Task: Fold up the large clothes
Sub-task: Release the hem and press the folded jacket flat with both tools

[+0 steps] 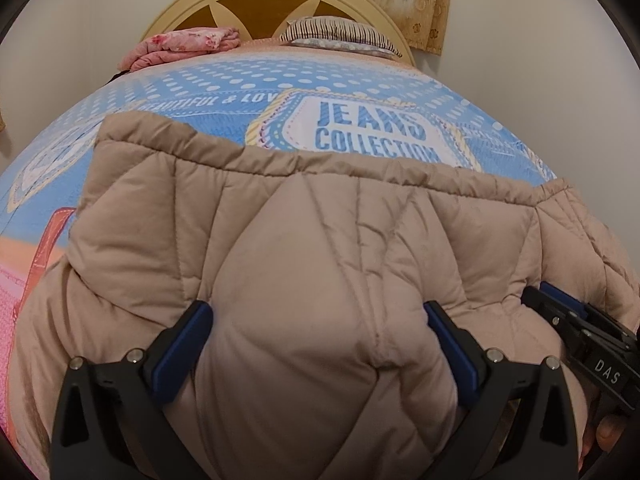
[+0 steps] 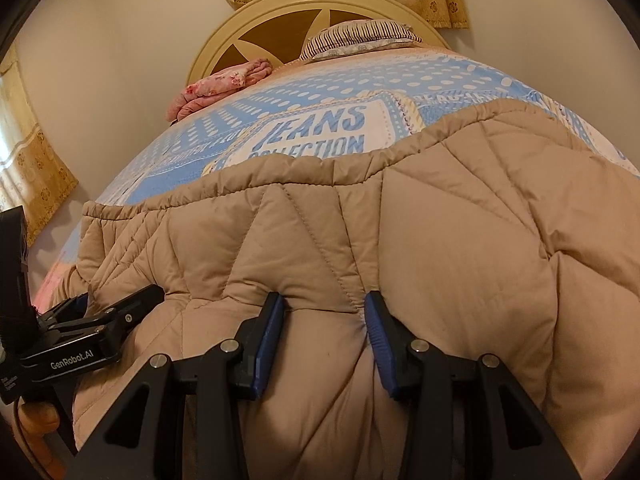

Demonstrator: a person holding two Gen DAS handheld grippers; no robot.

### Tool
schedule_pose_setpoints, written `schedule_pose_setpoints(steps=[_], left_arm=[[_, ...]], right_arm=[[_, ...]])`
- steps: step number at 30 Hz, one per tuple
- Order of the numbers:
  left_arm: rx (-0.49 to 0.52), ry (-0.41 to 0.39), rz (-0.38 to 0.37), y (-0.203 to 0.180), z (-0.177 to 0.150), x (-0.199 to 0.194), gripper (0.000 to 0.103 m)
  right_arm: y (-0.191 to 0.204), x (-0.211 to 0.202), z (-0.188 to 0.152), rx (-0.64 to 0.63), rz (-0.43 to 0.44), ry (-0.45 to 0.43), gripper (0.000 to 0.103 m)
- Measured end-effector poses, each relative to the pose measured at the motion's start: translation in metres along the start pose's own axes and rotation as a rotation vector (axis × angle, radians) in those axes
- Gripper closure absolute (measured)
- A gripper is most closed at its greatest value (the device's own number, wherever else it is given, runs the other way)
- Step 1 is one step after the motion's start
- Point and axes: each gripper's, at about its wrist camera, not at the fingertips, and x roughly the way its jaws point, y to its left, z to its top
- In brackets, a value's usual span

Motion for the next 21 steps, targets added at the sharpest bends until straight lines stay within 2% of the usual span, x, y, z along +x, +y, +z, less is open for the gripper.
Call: schedule_pose_setpoints(steps=[21], left_arm=[[0.03,0.041,0.047,-0.009,0.002,0.013,0.0]], right_arm=[[0.009,0.01,-0.002,-0.043,-0.066,0.024,0.059]])
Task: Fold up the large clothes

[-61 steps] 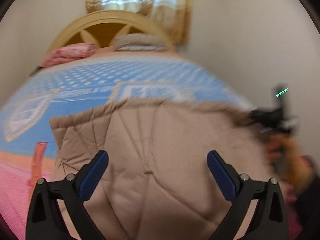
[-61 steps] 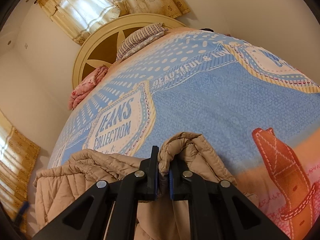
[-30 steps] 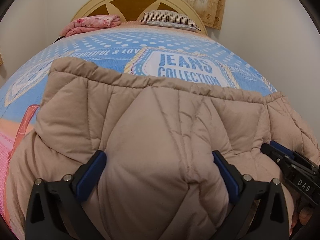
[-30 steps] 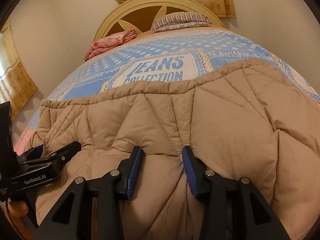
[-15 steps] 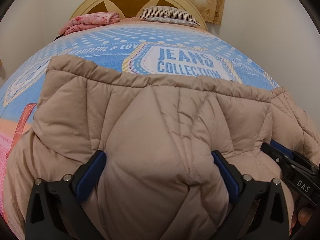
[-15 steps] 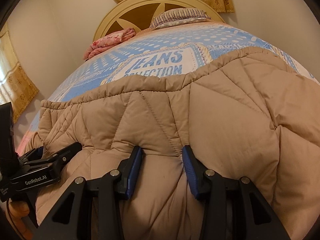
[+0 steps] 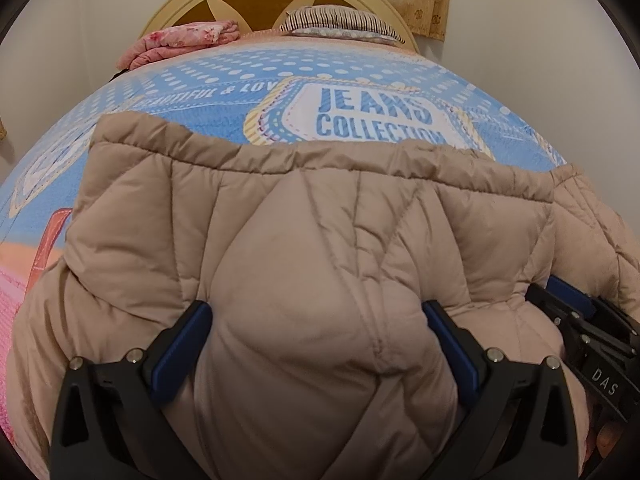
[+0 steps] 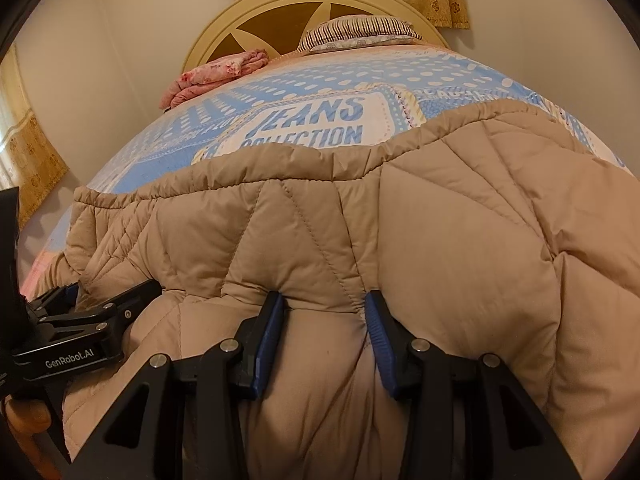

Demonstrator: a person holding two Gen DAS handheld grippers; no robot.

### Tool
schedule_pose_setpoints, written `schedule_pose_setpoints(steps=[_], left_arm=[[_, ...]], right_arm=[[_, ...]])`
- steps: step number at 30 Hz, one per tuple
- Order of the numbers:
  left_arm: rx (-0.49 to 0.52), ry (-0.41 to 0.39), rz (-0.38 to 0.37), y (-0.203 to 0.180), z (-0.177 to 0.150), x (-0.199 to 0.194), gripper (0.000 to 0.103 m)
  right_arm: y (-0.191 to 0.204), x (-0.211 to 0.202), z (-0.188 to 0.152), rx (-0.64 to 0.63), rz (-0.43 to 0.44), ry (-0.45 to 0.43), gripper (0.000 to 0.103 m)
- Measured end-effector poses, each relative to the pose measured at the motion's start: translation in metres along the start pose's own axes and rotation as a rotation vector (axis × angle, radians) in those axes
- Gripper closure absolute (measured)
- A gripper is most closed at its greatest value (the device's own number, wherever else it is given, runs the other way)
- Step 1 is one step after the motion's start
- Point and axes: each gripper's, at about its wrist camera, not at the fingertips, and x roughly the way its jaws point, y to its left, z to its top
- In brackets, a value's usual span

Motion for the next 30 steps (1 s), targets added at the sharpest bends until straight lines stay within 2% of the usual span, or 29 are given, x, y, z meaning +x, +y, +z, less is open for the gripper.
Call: schedule_pose_setpoints(steps=[7,10,12,15,18,21,22,24,25,28,30], left_arm=[[0.003,0.009,0.004,0.0,0.001,0.002,0.0],[-0.006,0.031,-0.02,0.005,0.003,-0.006,0.0],[0.0,0.019,-0.045,0.012,0.0,-0.027,0.001],[-0.02,-0.043,-0.074,0.033,-0.013,-0.075,0.002],[-0.038,-0.104,-0.027,0.069,-0.035,-0.117,0.002],[-0.11,-0.099,0.04,0.116,-0.058,-0.131,0.001],[-0.147,-0.084,0.024,0.132,-0.066,-0.129,0.001],[-0.208,-0.002,-0.035,0.152,-0.08,-0.115,0.002],[-0.256,0.031,-0.103,0.16,-0.088,-0.106,0.002],[-0.334,0.068,-0.236,0.166,-0.099,-0.092,0.005],[-0.322,0.079,-0.309,0.158,-0.097,-0.083,0.005]], right_arm=[[0.002,0.001,-0.001,-0.005,-0.012,0.0,0.059],[0.002,0.0,-0.001,-0.006,-0.01,-0.002,0.059],[0.001,-0.001,-0.001,-0.004,-0.006,-0.003,0.059],[0.001,-0.001,-0.001,-0.004,-0.007,-0.004,0.059],[0.002,-0.002,-0.001,-0.007,-0.011,-0.005,0.059],[0.002,-0.002,-0.001,-0.006,-0.007,-0.008,0.059],[0.002,-0.002,-0.001,-0.008,-0.01,-0.007,0.059],[0.002,-0.003,-0.002,-0.012,-0.014,-0.009,0.059],[0.001,-0.003,-0.002,-0.014,-0.016,-0.01,0.058],[0.001,-0.004,-0.002,-0.008,-0.007,-0.013,0.058],[0.001,-0.005,-0.002,-0.008,-0.008,-0.014,0.058]])
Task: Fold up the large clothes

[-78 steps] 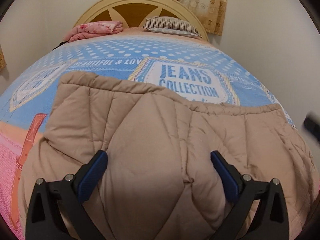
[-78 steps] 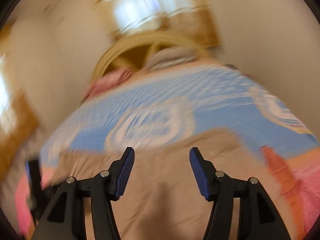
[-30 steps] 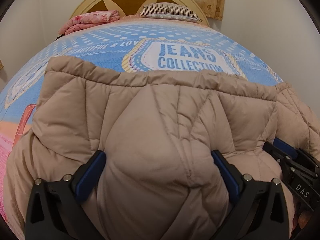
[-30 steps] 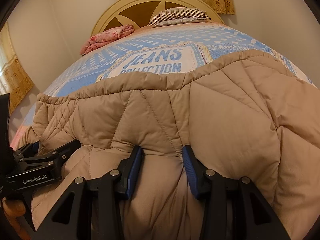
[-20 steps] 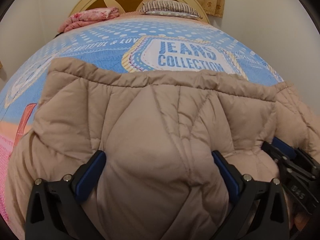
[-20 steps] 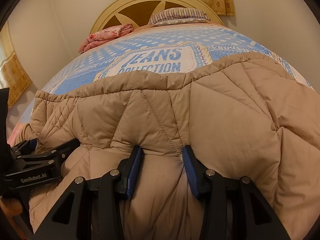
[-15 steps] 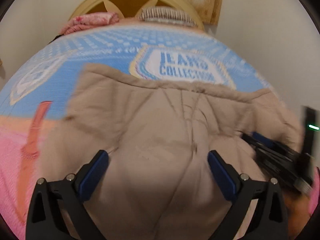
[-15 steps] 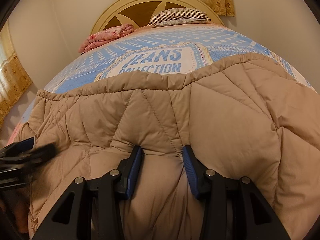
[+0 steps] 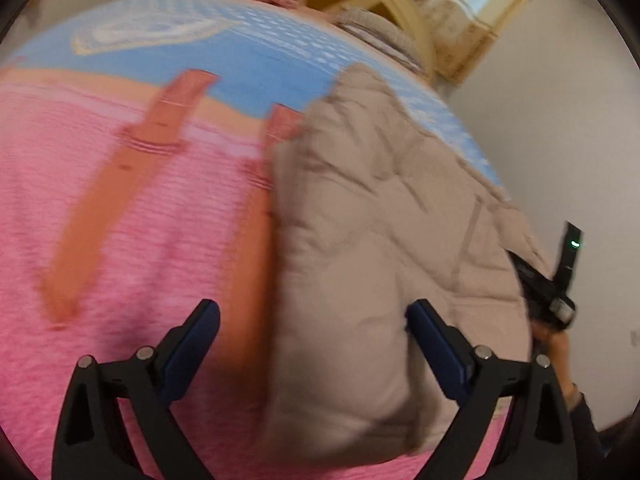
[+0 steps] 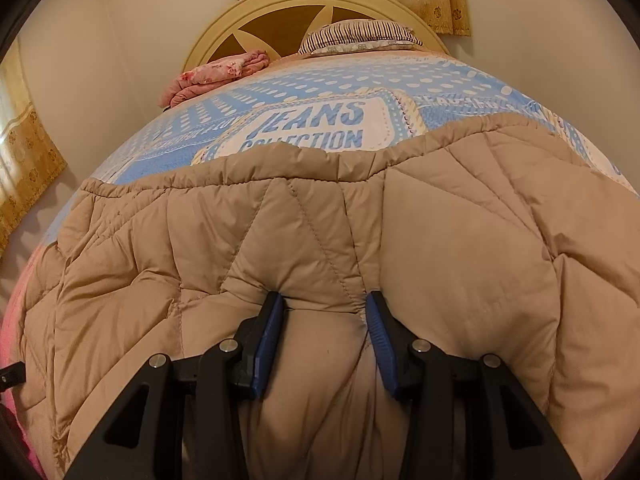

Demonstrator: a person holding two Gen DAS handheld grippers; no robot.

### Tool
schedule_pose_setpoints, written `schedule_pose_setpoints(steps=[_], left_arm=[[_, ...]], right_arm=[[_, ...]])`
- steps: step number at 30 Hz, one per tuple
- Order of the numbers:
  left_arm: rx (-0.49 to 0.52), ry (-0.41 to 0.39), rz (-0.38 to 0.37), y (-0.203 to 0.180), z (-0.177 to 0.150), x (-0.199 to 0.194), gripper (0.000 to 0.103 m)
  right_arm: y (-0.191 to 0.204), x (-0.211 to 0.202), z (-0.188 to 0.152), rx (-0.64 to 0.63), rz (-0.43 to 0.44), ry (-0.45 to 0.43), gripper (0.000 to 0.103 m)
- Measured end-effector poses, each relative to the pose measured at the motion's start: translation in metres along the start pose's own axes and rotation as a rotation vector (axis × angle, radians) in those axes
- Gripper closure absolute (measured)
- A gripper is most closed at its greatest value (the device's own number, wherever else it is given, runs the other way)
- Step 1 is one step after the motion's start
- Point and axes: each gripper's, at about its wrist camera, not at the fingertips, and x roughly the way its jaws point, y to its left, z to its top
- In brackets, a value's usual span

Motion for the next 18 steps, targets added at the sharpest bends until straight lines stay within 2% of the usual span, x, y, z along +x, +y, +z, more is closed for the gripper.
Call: schedule_pose_setpoints(steps=[2,4,6,7,9,10,12,14,16,17,18], left_arm=[[0.023,0.015,-0.038,-0.004,0.004,0.015,0.007],[0.033,0.014,-0.043,-0.005,0.009,0.023,0.009],[0.044,0.02,-0.092,-0.009,0.014,0.026,0.032],[0.033,0.042,-0.112,-0.009,0.016,0.031,0.037],[0.041,0.036,-0.11,-0.01,0.016,0.033,0.037],[0.057,0.033,-0.105,-0.011,0.015,0.034,0.037],[0.073,0.03,-0.093,-0.016,0.014,0.034,0.037],[0.091,0.02,-0.053,-0.021,0.013,0.029,0.037],[0.099,-0.015,-0.017,-0.025,0.015,0.022,0.031],[0.089,-0.019,0.011,-0.024,0.015,0.02,0.019],[0.074,-0.007,0.02,-0.022,0.015,0.023,0.014]], right_arm=[[0.001,0.0,0.001,-0.004,-0.004,0.001,0.058],[0.002,0.0,0.001,-0.002,-0.002,0.003,0.058],[0.005,-0.002,0.005,-0.011,-0.015,0.025,0.058],[0.009,-0.006,0.01,-0.021,-0.032,0.044,0.058],[0.01,-0.021,0.021,0.045,-0.03,-0.009,0.057],[0.012,-0.029,0.028,0.079,-0.027,-0.039,0.048],[0.029,-0.03,0.042,0.074,-0.042,-0.049,0.038],[0.048,-0.013,0.048,0.022,-0.07,-0.006,0.038],[0.06,0.016,0.044,-0.049,-0.161,0.1,0.038],[0.061,0.031,0.04,-0.063,-0.186,0.139,0.037],[0.063,0.038,0.037,-0.075,-0.202,0.129,0.035]])
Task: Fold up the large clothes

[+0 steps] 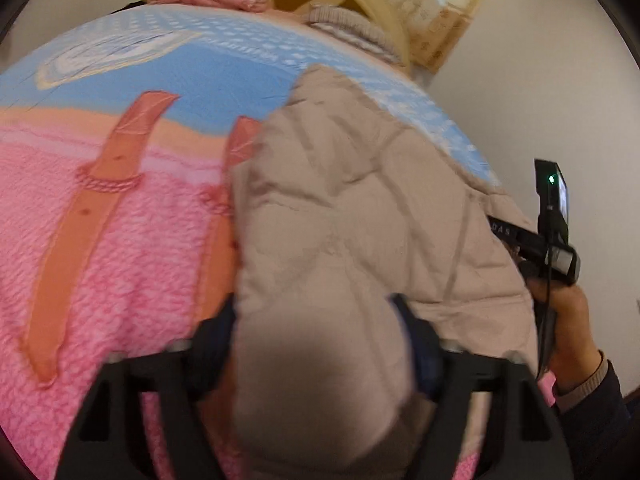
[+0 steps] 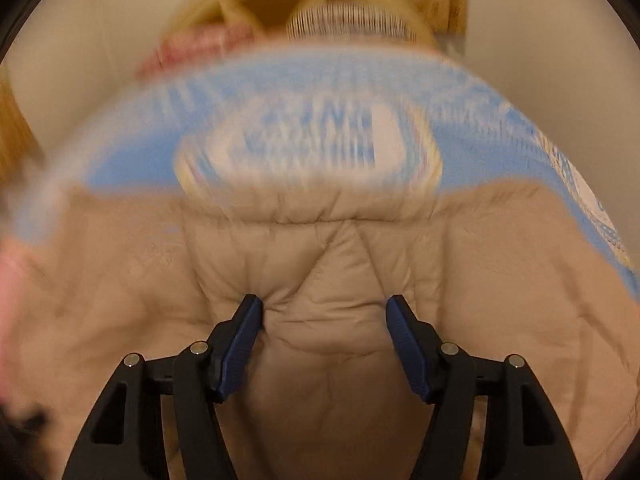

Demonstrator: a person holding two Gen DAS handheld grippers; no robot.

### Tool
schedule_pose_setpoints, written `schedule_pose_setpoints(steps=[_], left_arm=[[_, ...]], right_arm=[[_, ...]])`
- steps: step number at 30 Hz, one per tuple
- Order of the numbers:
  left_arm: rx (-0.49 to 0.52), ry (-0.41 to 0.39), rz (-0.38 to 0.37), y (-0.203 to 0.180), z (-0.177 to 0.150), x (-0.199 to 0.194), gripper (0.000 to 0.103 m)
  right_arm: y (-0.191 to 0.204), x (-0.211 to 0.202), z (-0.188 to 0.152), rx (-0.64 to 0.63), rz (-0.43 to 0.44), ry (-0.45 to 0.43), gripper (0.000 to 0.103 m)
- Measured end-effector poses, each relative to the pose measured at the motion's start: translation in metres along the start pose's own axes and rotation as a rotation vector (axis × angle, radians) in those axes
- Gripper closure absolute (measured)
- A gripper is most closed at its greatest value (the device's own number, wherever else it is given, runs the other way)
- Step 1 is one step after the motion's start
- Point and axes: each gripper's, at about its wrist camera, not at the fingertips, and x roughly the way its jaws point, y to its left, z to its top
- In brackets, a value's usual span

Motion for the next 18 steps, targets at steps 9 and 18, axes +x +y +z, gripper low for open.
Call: schedule_pose_setpoints(steps=[9,18], left_arm=[[-0.003,-0.027,-0.173,-0.005,-0.01,0.002,0.079],[-0.007,-0.122,-0.268,-0.007,-0.023,-0.024,0.087]], right_arm=[[-0.009,-0.042,-0.014,-0.013,0.008,0.015,0.033],[0.01,-0.086,-0.12,-0.083,-0.046,-0.061,0.033]])
